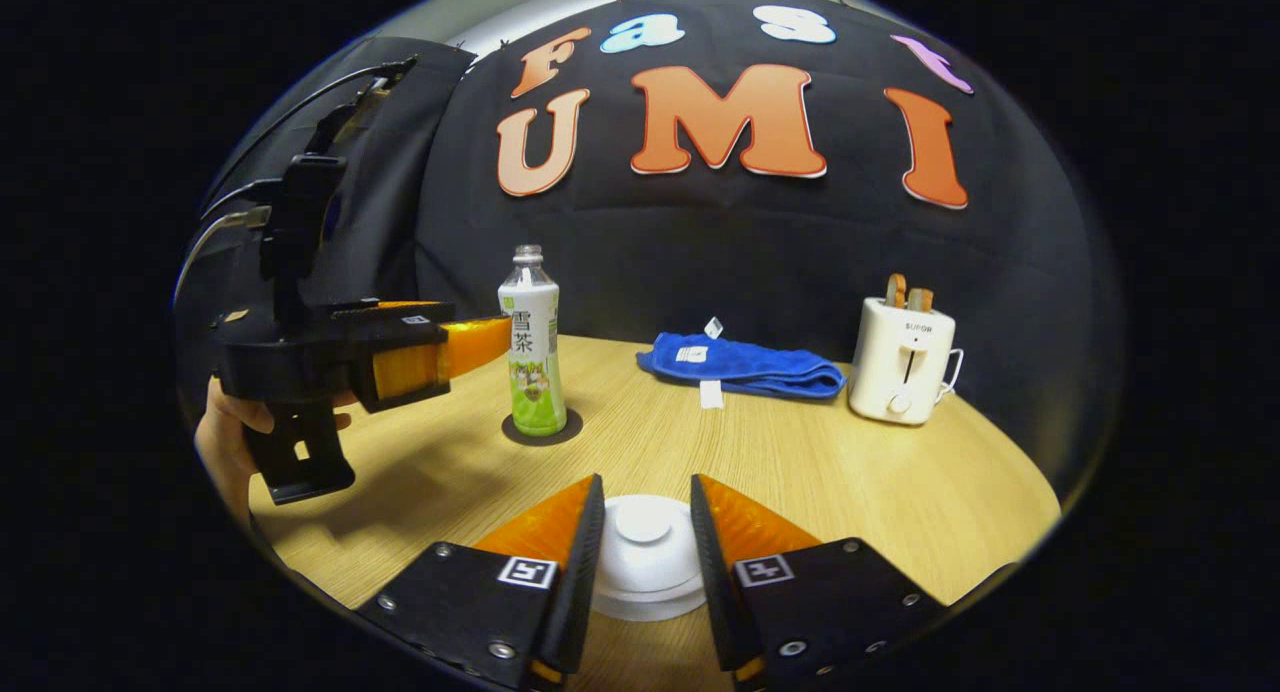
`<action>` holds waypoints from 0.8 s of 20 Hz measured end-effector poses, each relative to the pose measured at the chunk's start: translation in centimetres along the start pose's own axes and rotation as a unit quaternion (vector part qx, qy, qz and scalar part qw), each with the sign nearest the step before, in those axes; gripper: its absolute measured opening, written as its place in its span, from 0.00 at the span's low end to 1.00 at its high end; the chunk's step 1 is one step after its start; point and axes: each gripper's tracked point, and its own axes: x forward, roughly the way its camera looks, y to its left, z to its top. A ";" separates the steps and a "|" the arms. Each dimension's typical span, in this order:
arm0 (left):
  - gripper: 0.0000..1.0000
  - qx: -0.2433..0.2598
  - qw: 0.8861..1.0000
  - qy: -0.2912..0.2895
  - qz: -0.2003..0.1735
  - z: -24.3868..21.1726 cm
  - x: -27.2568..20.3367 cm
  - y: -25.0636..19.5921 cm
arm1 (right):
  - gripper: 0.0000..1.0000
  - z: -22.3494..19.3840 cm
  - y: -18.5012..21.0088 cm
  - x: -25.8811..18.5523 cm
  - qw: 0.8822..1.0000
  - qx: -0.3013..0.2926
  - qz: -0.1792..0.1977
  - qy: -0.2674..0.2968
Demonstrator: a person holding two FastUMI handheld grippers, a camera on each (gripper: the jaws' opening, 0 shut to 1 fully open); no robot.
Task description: Open the teacup lid with one hand, grasp the water bottle and pour water into the teacup with the other hand; after pouring, place the water bottle on the coaster and then close the teacup lid.
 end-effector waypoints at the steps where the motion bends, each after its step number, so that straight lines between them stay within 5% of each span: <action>1: 1.00 0.005 1.000 -0.009 0.006 0.8 -0.6 0.4 | 0.60 0.9 0.0 -0.2 1.000 -0.002 -0.003 -0.013; 3: 1.00 0.003 1.000 -0.029 0.013 2.3 -2.0 0.7 | 0.78 2.9 0.0 -1.2 0.999 -0.004 -0.008 -0.035; 5: 1.00 0.003 0.998 -0.056 0.038 4.4 -4.6 1.9 | 0.86 5.8 0.1 -2.9 0.997 -0.010 -0.014 -0.073; 16: 0.99 -0.033 0.986 -0.137 0.094 11.8 -18.4 6.3 | 0.89 14.3 0.1 -14.0 0.984 -0.024 -0.077 -0.161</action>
